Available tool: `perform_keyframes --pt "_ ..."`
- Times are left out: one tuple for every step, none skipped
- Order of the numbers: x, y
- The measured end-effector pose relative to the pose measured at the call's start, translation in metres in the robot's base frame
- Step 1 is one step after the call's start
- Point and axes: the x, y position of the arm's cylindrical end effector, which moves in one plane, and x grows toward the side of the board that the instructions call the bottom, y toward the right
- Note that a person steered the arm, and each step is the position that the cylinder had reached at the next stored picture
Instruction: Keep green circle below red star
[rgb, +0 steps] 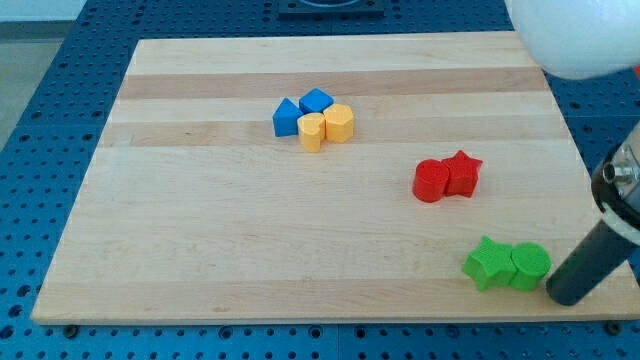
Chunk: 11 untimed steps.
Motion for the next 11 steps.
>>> perform_keyframes --pt "-0.016 -0.004" --pt "-0.022 -0.007" --pt "-0.014 -0.008" --pt "0.008 -0.017" --pt "-0.008 -0.028" --pt "-0.034 -0.032" --pt "-0.054 -0.047" --pt "-0.062 -0.052" --pt "-0.063 -0.054" --pt "-0.067 -0.055" --pt "-0.062 -0.053"
